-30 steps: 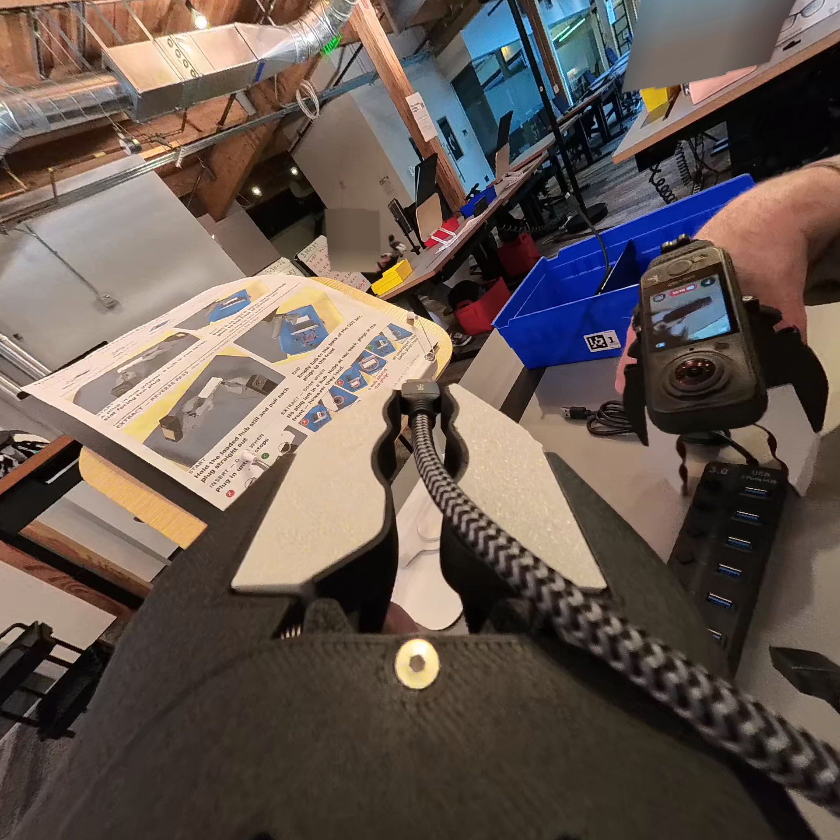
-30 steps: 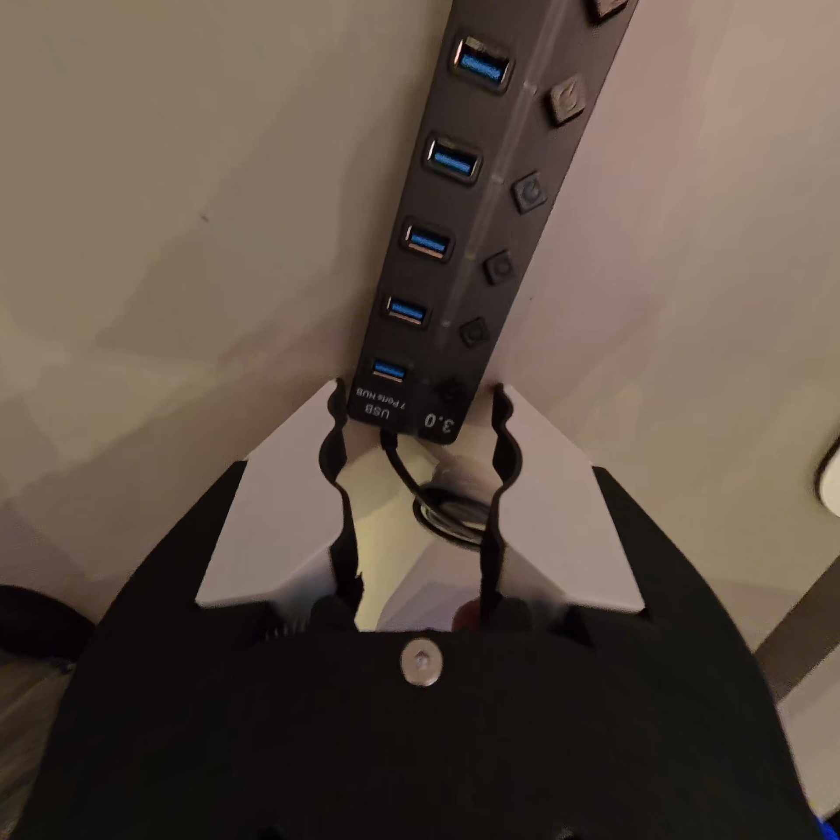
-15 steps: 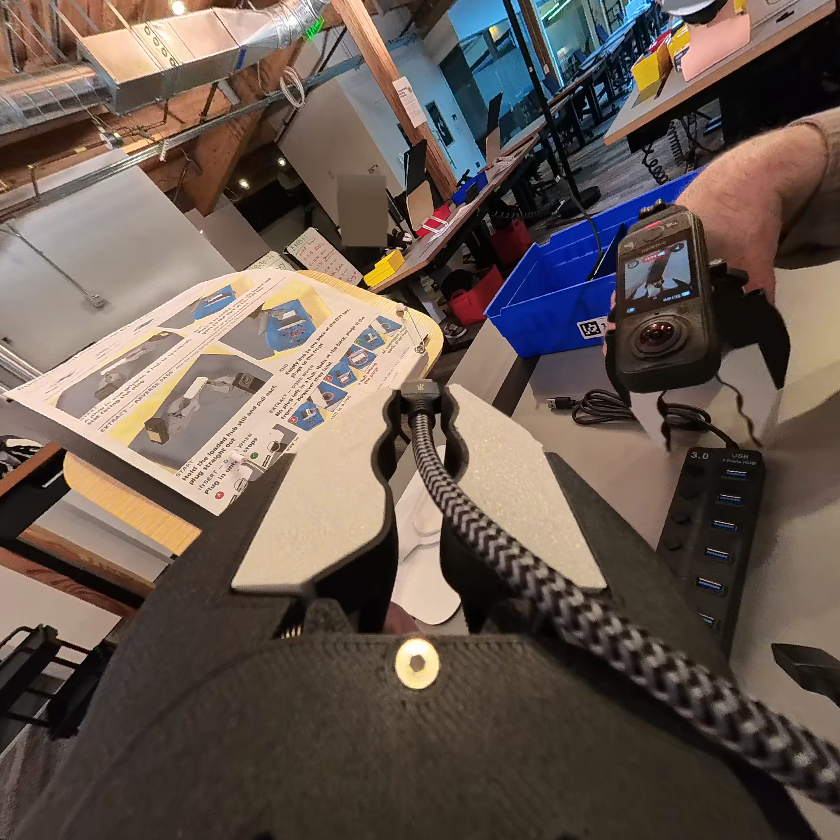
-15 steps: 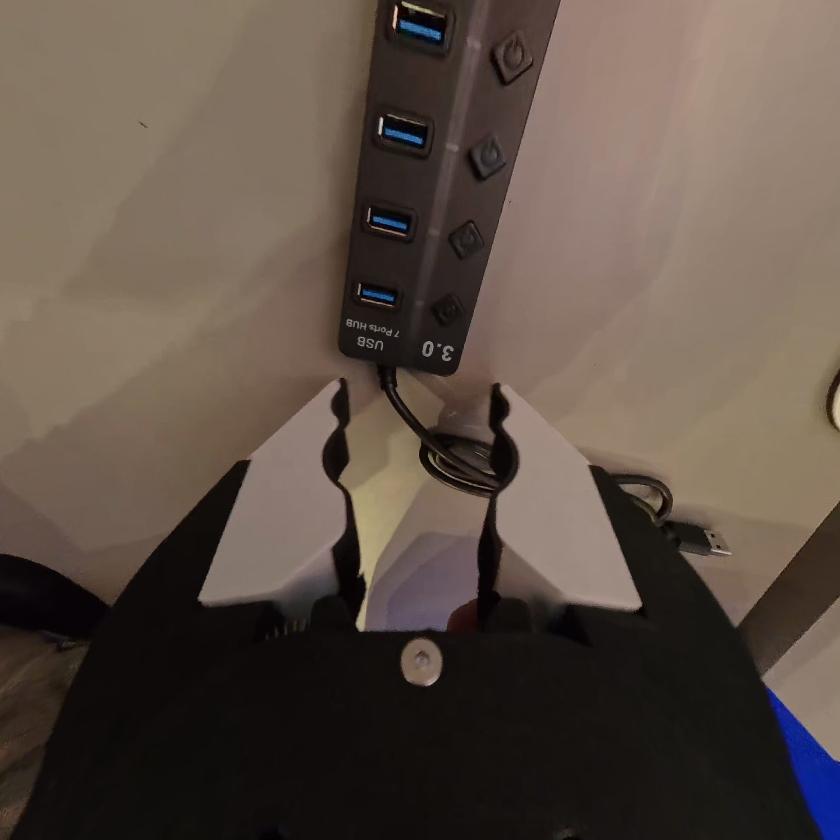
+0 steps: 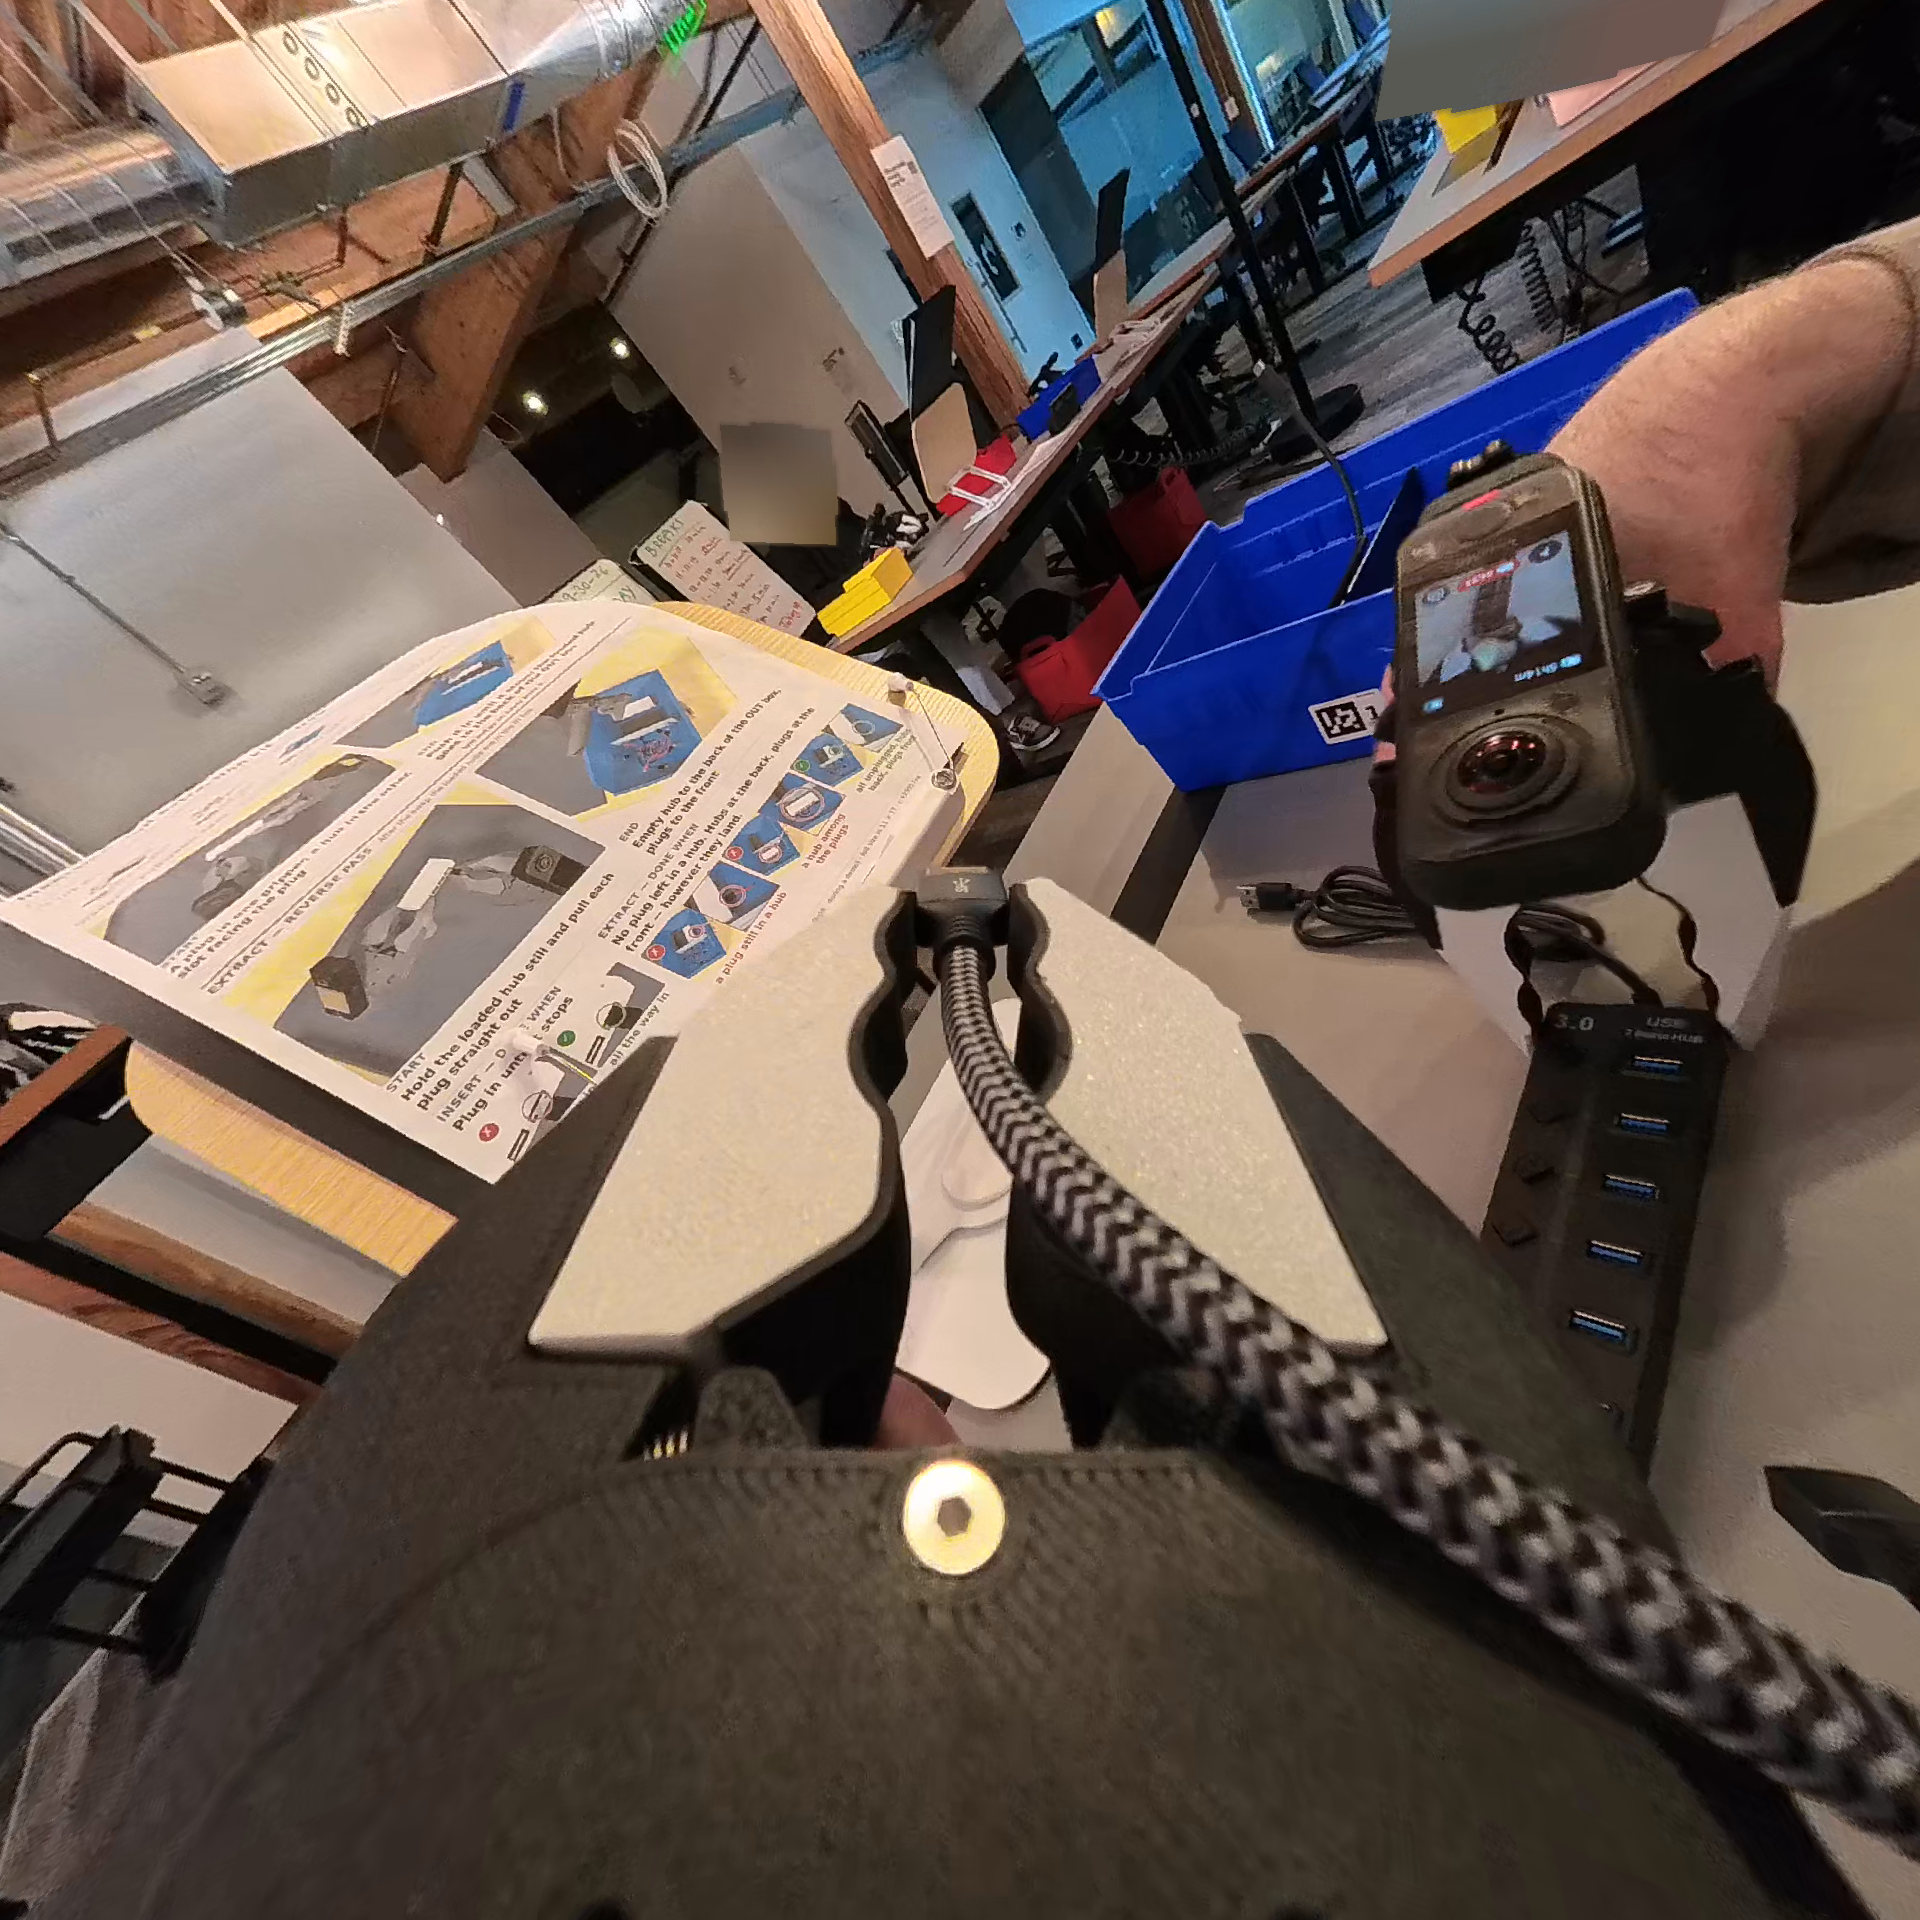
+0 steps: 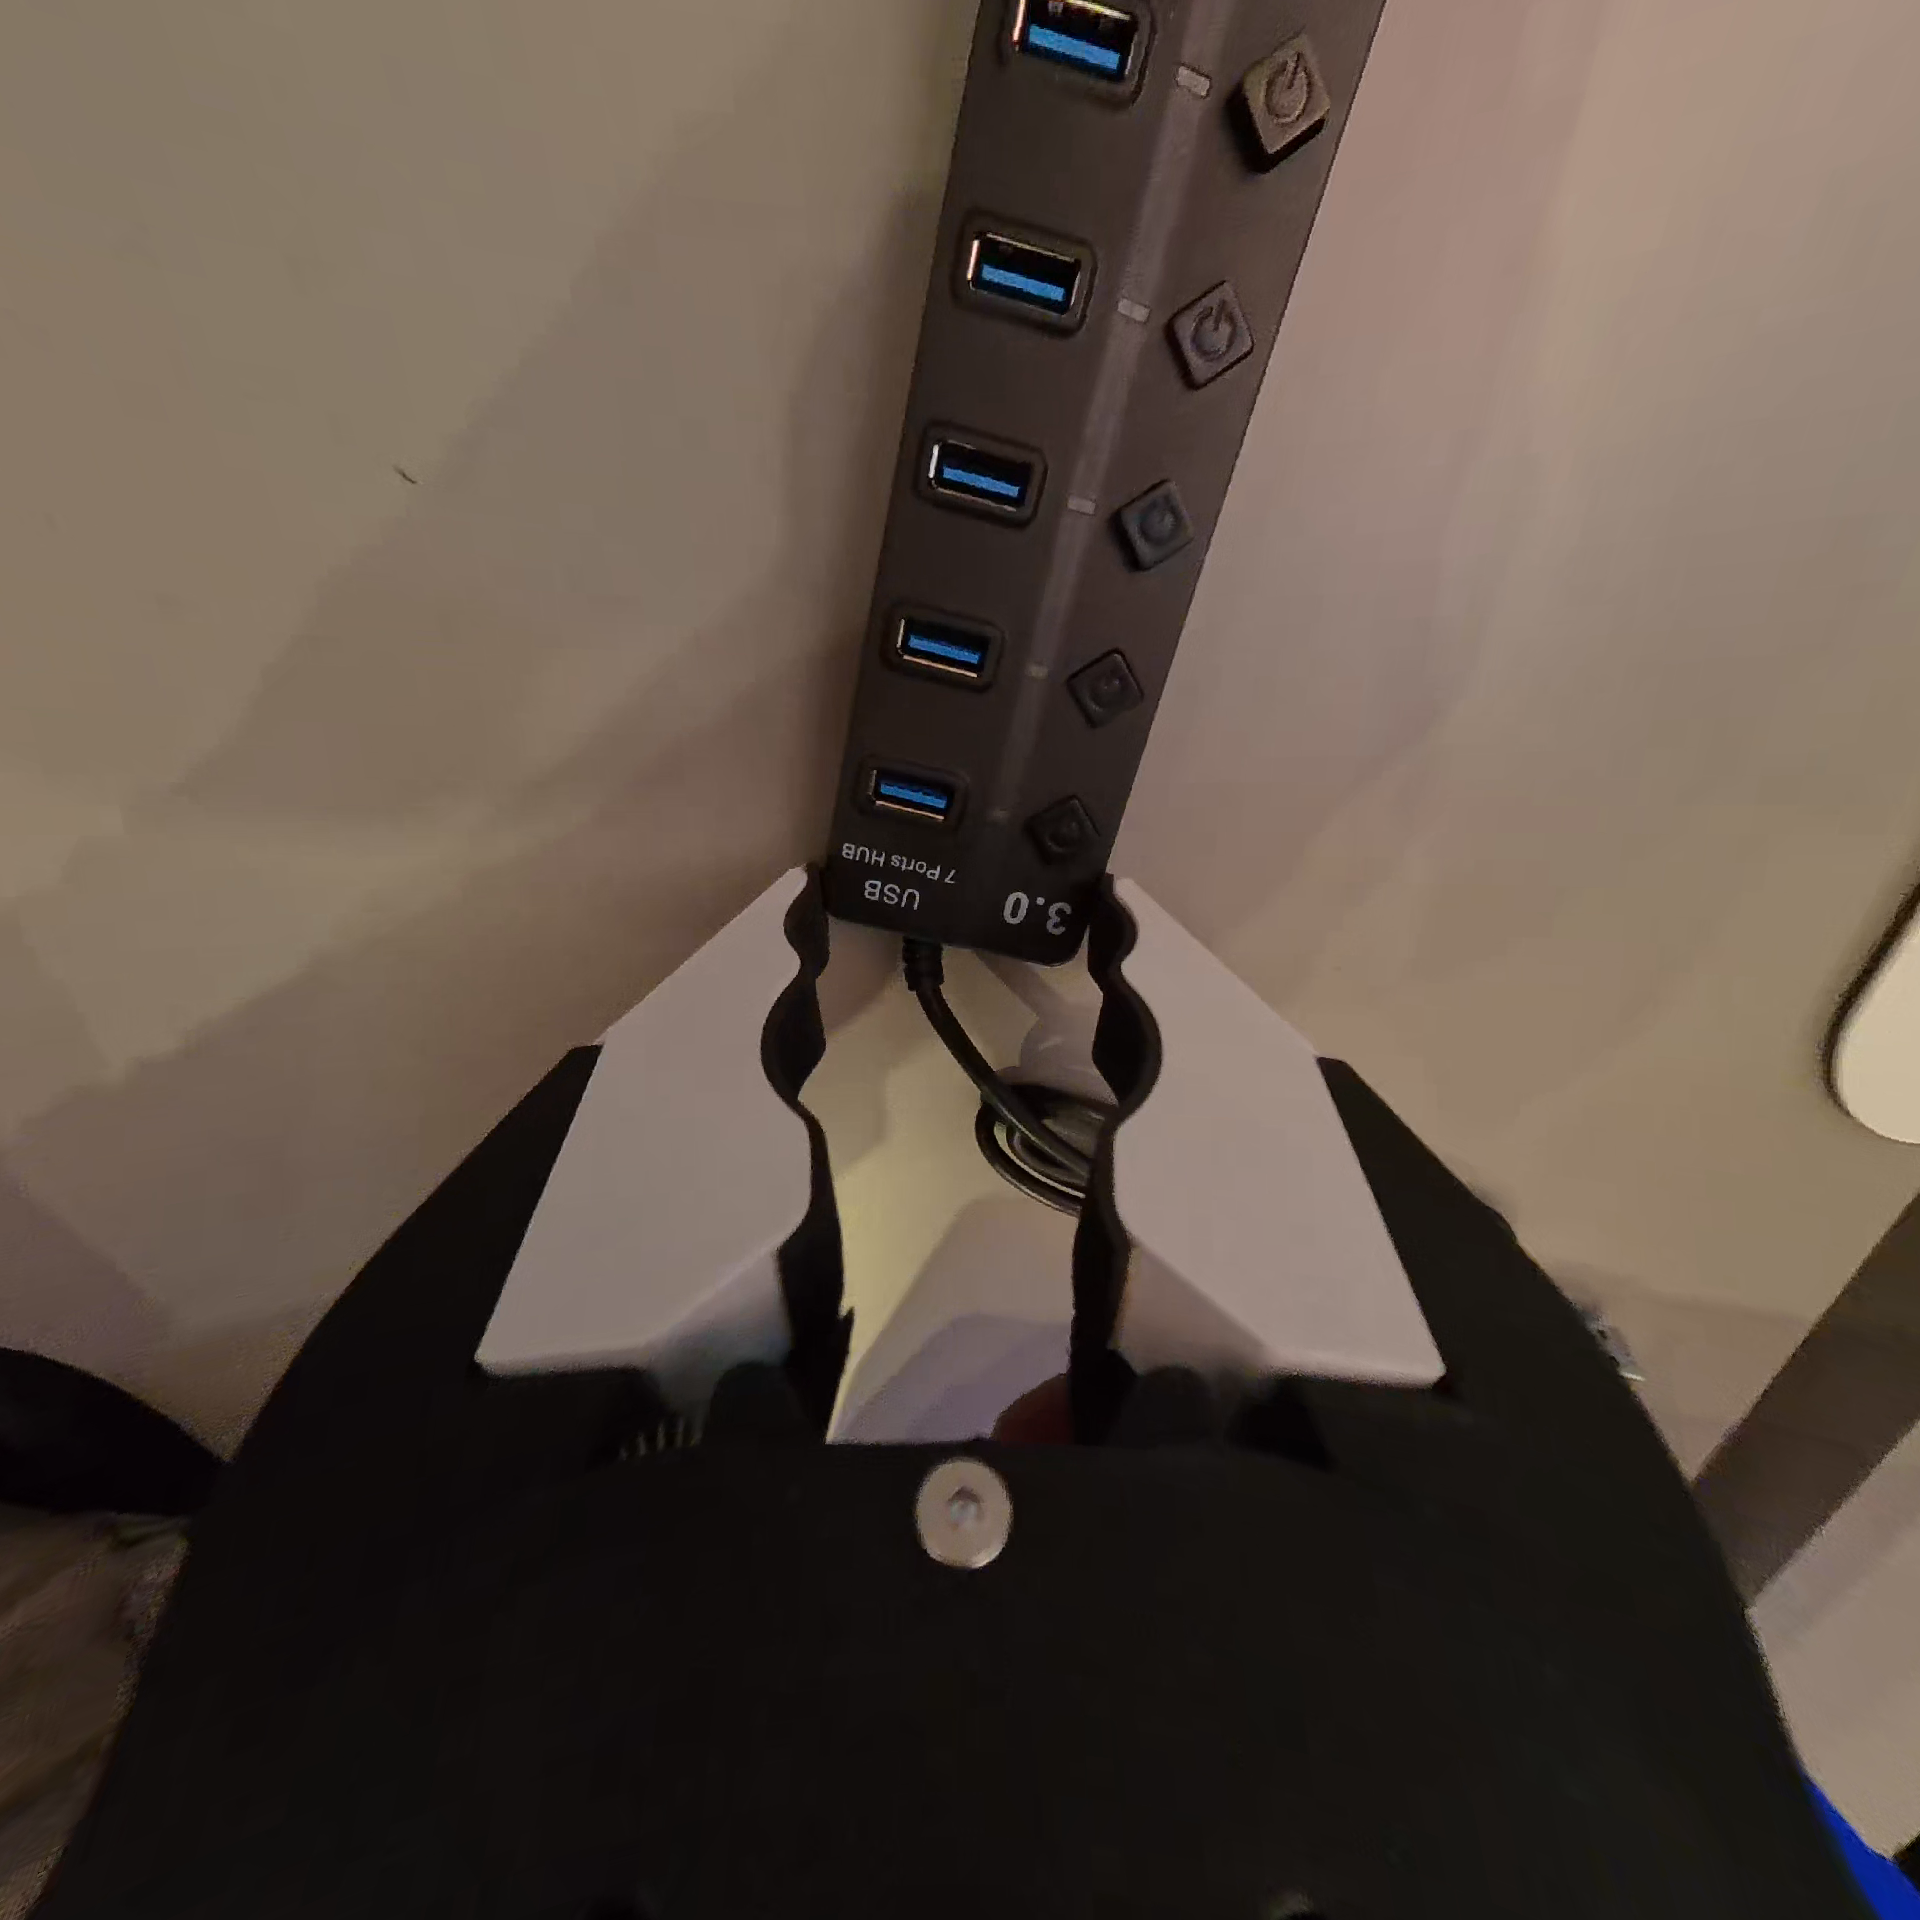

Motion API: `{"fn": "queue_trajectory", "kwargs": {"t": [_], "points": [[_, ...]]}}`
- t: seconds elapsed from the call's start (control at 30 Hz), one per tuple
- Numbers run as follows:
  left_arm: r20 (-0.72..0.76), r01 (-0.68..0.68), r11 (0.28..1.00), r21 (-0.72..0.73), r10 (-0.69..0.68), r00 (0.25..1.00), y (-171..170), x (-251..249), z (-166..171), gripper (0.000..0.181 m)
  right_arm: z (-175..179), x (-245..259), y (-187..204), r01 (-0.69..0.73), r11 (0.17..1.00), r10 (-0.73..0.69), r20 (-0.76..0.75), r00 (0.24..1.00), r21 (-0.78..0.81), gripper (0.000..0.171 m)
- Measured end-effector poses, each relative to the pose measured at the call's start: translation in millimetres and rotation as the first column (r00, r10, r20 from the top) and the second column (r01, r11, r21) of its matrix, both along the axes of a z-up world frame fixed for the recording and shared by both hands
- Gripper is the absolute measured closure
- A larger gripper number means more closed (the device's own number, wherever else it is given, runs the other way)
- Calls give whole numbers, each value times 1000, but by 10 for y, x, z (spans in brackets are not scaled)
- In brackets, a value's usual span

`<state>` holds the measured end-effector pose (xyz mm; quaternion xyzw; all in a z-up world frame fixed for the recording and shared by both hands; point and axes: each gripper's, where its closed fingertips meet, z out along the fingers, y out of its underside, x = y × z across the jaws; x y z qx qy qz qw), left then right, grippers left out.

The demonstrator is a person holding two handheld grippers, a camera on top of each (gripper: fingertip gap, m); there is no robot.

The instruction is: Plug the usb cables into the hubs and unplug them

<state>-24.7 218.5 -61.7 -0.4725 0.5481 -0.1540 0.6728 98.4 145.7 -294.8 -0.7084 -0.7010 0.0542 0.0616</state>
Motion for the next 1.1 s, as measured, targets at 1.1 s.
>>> {"fn": "queue_trajectory", "kwargs": {"t": [1.1], "points": [[-227,71,979,-190,-114,967,-37,485,-1007,164,1181,149,123,53,972,31,-351,936,227,124]]}}
